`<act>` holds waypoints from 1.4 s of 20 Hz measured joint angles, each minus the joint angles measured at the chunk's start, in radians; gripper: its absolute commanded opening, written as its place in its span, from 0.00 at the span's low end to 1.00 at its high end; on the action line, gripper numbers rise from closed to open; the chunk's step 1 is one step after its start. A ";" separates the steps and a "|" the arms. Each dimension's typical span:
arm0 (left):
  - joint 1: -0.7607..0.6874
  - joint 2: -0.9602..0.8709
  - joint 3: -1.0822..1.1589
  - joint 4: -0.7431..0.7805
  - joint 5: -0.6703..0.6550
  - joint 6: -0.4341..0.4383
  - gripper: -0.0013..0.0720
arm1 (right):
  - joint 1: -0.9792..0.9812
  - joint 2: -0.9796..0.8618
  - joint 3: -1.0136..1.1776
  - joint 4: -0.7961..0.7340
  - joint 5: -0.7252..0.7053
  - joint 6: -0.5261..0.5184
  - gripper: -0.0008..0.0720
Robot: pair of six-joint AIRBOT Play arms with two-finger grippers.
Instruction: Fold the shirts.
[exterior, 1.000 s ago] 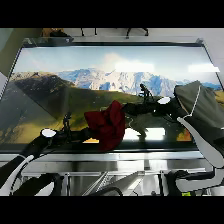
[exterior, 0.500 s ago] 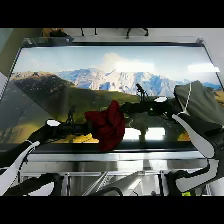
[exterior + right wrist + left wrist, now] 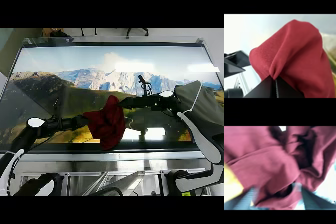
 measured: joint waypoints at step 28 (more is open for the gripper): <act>-0.014 0.365 0.734 -0.053 -0.224 -0.155 0.04 | -0.073 0.507 0.418 -0.079 -0.052 -0.013 0.04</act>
